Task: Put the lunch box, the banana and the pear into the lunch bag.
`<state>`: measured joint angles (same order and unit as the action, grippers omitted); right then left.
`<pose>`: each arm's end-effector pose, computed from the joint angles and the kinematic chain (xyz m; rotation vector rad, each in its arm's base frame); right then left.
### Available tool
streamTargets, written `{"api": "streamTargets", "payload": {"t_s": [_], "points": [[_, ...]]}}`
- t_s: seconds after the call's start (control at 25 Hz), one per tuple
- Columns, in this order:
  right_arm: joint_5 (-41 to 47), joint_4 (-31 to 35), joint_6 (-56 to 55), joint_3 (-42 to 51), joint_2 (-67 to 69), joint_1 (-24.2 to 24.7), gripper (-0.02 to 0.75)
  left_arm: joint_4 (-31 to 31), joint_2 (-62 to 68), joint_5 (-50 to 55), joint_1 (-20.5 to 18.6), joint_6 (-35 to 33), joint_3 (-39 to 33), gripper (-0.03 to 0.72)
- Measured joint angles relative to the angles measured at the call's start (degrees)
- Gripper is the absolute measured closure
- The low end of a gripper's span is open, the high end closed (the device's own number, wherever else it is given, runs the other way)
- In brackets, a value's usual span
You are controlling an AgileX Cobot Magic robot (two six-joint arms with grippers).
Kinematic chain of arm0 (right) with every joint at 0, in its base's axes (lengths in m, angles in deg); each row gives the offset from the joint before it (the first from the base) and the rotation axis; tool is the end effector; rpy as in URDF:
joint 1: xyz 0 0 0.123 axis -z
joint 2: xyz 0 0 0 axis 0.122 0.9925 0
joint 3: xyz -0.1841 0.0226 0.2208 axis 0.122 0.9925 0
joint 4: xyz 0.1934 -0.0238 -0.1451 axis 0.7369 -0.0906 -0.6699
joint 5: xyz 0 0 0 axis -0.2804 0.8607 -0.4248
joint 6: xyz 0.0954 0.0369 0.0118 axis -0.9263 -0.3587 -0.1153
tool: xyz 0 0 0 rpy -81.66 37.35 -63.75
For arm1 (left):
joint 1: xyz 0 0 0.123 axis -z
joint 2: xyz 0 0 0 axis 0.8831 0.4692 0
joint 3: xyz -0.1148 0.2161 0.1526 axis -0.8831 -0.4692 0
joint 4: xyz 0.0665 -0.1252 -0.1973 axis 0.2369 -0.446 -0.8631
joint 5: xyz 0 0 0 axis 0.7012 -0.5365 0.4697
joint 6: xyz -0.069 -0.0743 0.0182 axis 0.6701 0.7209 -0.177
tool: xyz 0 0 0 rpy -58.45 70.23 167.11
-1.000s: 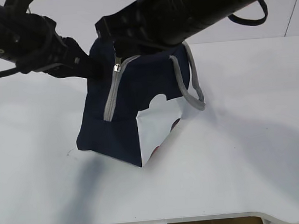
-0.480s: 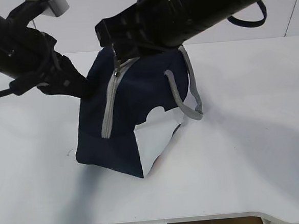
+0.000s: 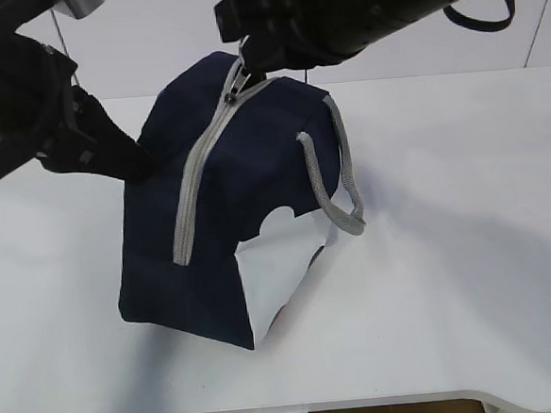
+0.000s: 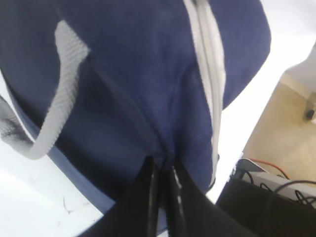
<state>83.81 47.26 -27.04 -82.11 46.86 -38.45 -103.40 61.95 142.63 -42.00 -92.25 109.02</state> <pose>0.3025 0.1973 0.3445 -0.4565 2.1806 0.5256 0.2714 -0.1492 0.3007 1.1070 2.2997 -0.5950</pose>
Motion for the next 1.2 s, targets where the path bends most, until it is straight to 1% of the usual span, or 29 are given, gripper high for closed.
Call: {"api": "streamTargets", "payload": {"t_s": [0.44,0.64,0.92,1.2], "points": [[-2.1,0.3,0.0,-0.1,2.5,6.0,0.737,2.2,0.0,4.7,0.0,0.0,0.0,0.692],[-3.3,0.4,0.0,-0.1,4.3,8.4,0.737,4.0,0.0,5.0,0.0,0.0,0.0,0.692],[-7.3,0.4,0.0,-0.9,9.3,11.2,0.737,5.9,-2.0,5.1,0.0,0.0,0.0,0.692],[-6.9,1.6,0.0,-4.4,13.9,13.8,0.737,5.5,-4.8,4.1,-2.2,0.2,0.0,0.692]]}}
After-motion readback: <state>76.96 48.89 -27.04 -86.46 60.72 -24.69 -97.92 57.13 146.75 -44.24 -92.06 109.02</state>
